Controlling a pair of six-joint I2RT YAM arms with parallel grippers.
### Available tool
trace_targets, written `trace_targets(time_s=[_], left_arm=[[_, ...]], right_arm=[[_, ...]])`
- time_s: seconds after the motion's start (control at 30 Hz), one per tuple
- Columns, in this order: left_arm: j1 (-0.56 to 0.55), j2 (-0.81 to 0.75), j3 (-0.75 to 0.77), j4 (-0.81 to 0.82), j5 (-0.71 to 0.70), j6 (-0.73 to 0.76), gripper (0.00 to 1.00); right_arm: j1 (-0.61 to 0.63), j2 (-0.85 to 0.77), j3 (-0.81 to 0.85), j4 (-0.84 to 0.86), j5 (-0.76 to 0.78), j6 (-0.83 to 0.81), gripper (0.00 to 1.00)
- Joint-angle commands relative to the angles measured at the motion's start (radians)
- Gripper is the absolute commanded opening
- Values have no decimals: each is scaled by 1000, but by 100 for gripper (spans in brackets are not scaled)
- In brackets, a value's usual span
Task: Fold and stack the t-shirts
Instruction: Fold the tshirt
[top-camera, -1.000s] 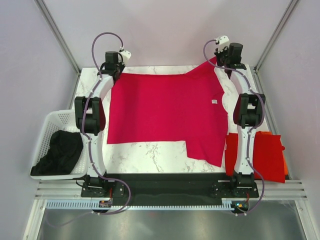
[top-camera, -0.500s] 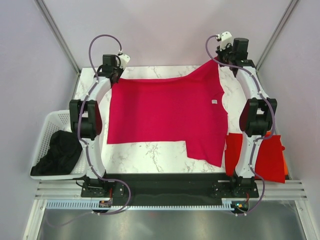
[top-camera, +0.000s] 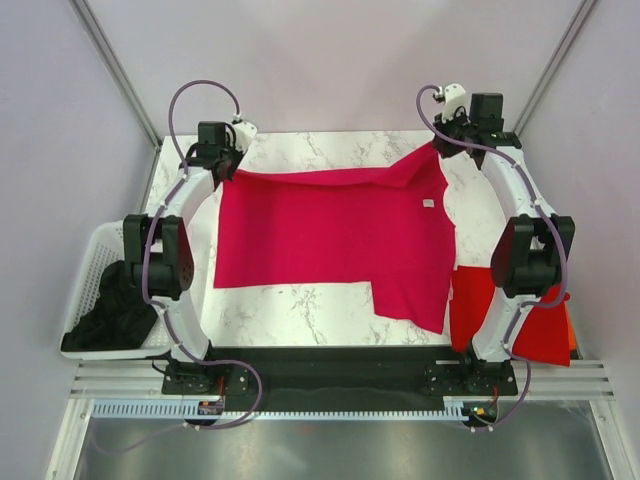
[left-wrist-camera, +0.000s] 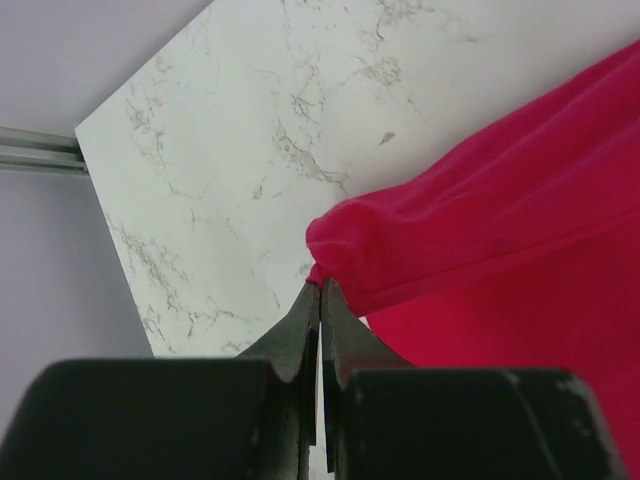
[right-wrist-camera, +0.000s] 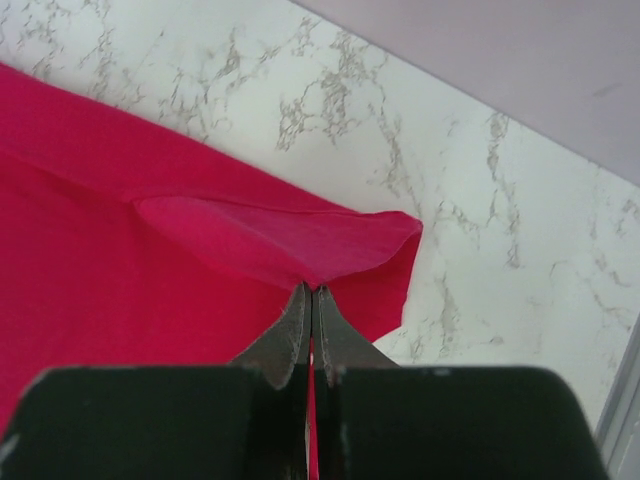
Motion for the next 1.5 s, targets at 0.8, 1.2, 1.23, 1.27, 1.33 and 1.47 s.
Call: trace_targets(time_s=[0.8, 1.2, 1.23, 1.27, 1.33, 1.47], left_arm=[[28, -173, -328, -5, -2, 24, 2], [32, -173, -339, -29, 19, 68, 2], [32, -174, -339, -46, 22, 76, 2], [32, -177, -334, -58, 28, 88, 5], [42, -211, -334, -90, 34, 94, 18], [71, -277, -308, -85, 68, 62, 46]], right_arm=[[46, -365, -373, -122, -108, 163, 0], [44, -412, -448, -163, -125, 149, 0], [46, -412, -448, -175, -131, 143, 0], [46, -412, -445, -212, -137, 122, 0], [46, -409, -422, -269, -159, 100, 21], [24, -411, -358, -366, -208, 60, 31]])
